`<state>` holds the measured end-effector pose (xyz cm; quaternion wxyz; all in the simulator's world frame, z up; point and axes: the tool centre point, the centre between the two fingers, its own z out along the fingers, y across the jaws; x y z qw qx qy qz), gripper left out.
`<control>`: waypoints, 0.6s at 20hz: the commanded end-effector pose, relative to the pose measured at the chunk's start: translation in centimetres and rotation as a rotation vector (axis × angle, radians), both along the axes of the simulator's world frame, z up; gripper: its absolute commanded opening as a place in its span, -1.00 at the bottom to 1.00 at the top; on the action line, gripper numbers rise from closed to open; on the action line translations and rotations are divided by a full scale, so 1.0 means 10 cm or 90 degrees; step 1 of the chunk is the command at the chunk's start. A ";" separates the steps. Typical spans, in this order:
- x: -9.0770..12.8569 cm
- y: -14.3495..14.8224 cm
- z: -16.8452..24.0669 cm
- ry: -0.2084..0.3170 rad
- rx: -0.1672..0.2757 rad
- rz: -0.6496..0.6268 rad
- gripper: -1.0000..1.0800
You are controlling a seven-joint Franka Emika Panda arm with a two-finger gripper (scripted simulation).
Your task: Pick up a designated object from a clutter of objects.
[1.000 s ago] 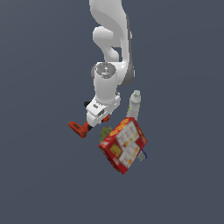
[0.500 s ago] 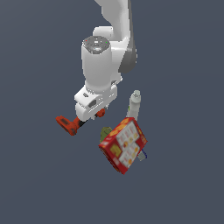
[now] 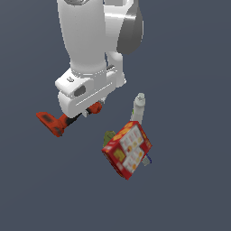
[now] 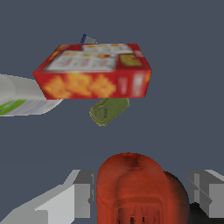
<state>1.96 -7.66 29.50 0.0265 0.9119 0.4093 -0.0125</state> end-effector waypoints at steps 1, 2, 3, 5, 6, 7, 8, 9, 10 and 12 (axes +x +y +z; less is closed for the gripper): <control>0.09 -0.05 0.24 -0.004 -0.001 0.000 -1.00; 0.12 -0.07 0.31 -0.004 -0.001 0.000 -1.00; 0.15 -0.08 0.38 -0.004 -0.002 0.000 -1.00; 0.20 -0.11 0.49 -0.004 -0.002 0.000 -1.00; 0.22 -0.12 0.54 -0.004 -0.002 0.000 -1.00; 0.24 -0.13 0.59 -0.004 -0.003 -0.001 -1.00; 0.26 -0.14 0.63 -0.004 -0.003 -0.001 -1.00; 0.28 -0.15 0.67 -0.004 -0.003 -0.001 -1.00; 0.29 -0.16 0.70 -0.004 -0.003 -0.001 -1.00; 0.32 -0.17 0.76 -0.004 -0.003 -0.001 -1.00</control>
